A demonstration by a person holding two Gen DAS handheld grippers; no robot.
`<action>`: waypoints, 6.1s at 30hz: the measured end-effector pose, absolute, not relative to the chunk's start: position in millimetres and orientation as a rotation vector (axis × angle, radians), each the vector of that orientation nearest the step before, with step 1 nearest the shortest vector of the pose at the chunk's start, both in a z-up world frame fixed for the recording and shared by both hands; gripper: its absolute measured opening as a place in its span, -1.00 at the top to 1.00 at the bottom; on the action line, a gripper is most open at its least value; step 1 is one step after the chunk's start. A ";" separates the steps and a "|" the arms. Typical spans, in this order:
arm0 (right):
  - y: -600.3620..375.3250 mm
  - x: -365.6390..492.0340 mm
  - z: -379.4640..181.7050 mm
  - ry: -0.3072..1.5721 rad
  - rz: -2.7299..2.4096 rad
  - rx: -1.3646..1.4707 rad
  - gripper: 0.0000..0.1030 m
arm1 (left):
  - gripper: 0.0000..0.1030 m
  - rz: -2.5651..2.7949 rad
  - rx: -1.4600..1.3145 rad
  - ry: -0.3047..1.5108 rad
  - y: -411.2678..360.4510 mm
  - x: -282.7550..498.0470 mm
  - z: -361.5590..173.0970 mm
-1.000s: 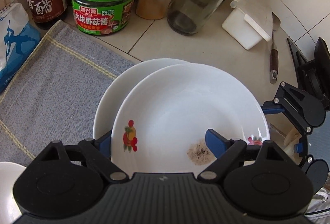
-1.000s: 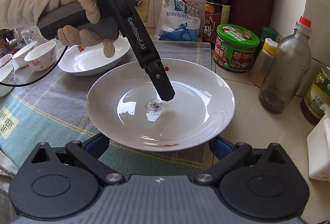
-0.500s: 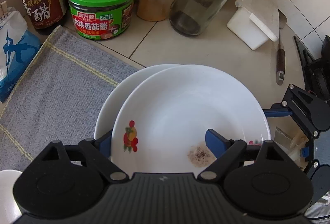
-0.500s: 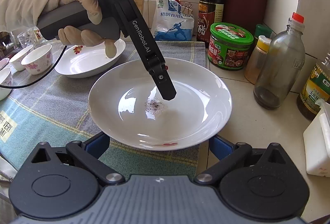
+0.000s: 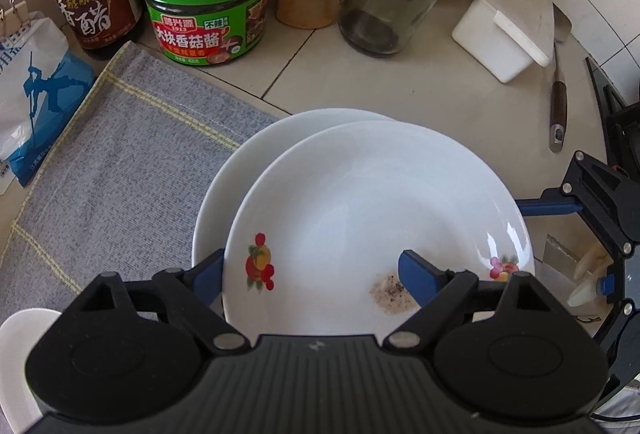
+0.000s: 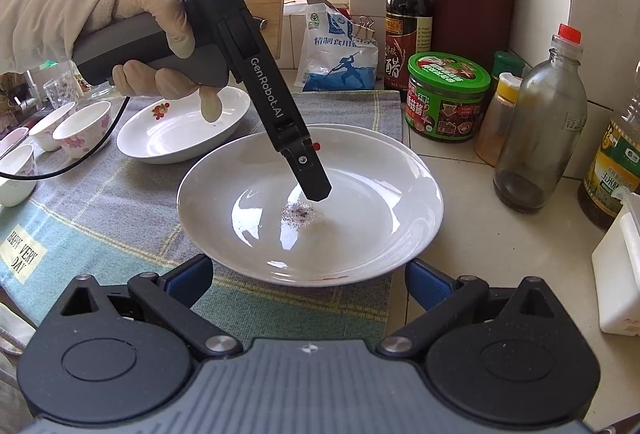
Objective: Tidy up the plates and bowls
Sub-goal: 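Lower the stained plate onto the other plate and open the left tool, then withdraw the left tool from the stacked plates, then grasp the rim of the white flower plate with the right tool, then lift and carry the flower plate with the right tool toward the plate stack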
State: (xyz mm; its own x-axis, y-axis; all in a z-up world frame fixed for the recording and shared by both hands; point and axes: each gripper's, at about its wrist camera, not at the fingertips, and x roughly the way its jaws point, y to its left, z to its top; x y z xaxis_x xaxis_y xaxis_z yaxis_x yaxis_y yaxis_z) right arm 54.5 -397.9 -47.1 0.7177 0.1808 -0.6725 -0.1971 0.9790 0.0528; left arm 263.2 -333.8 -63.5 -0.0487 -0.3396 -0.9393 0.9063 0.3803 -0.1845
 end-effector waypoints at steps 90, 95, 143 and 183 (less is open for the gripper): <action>-241.0 336.2 -74.2 1.149 0.583 -0.200 -1.00 | -1.00 -0.415 0.159 0.752 -97.8 200.3 -107.3; -237.0 344.1 -73.8 1.144 0.628 -0.227 -1.00 | -1.00 -0.393 0.147 0.738 -98.9 201.2 -107.8; -253.9 409.2 -65.4 1.346 0.991 0.018 -1.00 | -0.97 -0.431 0.195 0.723 -99.0 199.8 -104.6; -348.5 294.1 -15.2 1.174 0.743 0.169 -1.00 | -0.97 -0.718 0.352 0.631 -140.7 151.3 -46.9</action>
